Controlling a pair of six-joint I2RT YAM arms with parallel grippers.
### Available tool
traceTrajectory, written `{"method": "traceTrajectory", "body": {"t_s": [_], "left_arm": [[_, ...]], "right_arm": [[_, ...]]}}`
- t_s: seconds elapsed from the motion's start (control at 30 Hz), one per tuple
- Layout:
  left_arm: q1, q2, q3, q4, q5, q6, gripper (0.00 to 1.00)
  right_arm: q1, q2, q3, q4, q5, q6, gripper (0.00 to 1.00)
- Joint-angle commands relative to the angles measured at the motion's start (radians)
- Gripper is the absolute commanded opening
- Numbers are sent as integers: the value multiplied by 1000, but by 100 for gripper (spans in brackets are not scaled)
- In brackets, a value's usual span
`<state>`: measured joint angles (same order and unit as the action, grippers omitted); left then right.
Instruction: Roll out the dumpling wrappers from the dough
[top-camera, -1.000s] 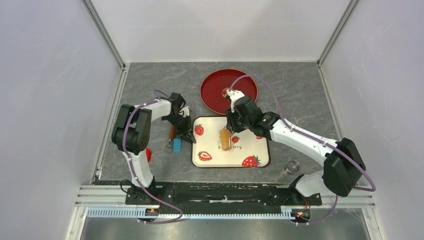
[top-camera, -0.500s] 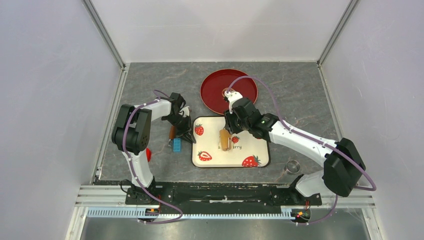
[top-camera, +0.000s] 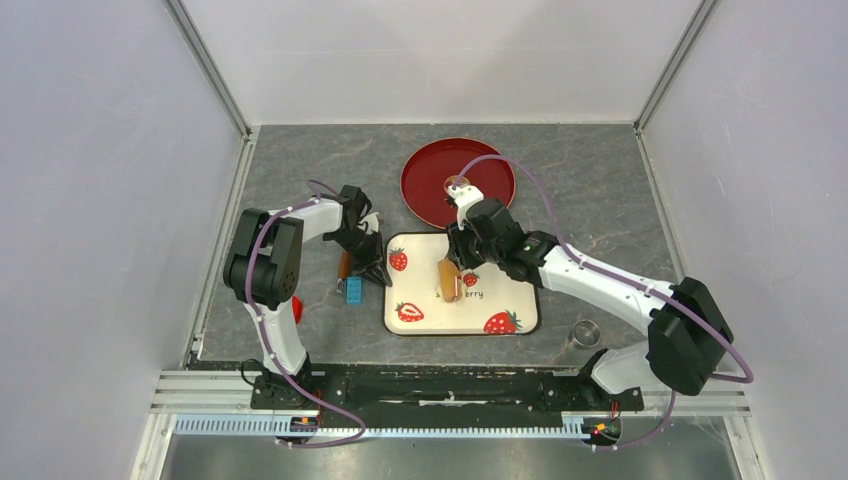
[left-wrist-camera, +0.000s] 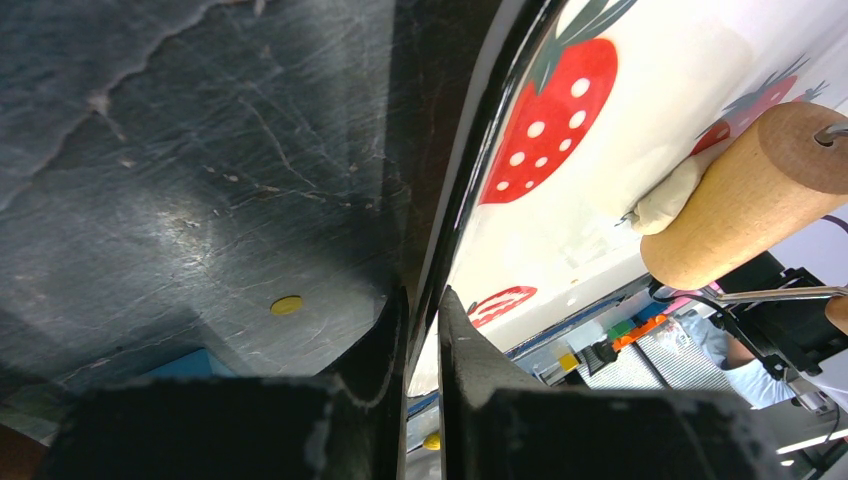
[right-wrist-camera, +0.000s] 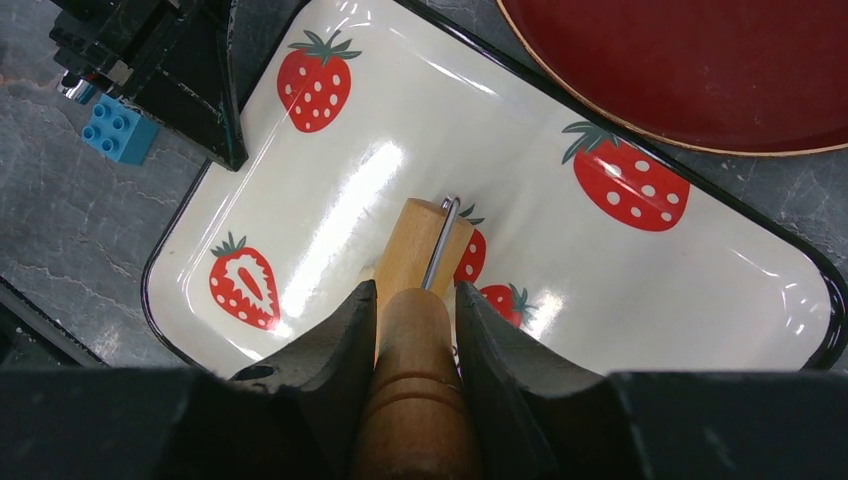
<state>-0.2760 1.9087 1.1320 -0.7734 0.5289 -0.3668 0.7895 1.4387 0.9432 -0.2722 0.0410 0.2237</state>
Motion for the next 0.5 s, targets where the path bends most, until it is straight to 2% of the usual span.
{"method": "traceTrajectory", "body": {"t_s": [0.0, 0.47], "left_arm": [[-2, 5, -15, 33, -57, -40, 2], [-1, 10, -18, 32, -57, -40, 2]], "right_arm": [[58, 183, -241, -552, -149, -13, 0], [76, 172, -254, -513, -207, -12, 0]]}}
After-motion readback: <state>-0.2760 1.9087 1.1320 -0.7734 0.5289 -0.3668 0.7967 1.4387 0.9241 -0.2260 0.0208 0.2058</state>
